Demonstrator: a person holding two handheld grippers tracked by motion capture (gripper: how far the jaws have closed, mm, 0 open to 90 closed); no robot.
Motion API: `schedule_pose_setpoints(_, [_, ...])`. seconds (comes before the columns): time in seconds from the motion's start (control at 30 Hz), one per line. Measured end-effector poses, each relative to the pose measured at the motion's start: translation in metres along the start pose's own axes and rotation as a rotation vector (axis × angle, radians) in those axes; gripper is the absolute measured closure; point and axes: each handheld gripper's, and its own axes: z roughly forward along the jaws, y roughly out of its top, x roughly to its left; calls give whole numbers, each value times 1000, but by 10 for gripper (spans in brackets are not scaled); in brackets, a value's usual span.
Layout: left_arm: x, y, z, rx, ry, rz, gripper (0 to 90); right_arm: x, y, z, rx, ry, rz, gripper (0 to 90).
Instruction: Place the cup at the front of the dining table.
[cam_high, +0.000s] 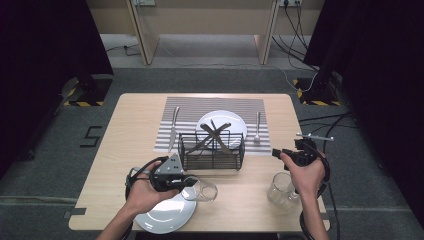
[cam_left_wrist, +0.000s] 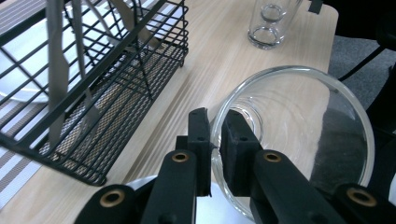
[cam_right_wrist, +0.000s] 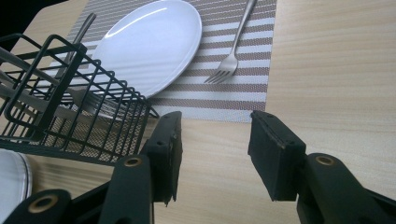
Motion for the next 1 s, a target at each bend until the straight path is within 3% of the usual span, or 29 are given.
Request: schedule_pose_setpoints(1.0, [0,-13,-24,-17,35,-19,826,1,1,-3,-11,1,1,534])
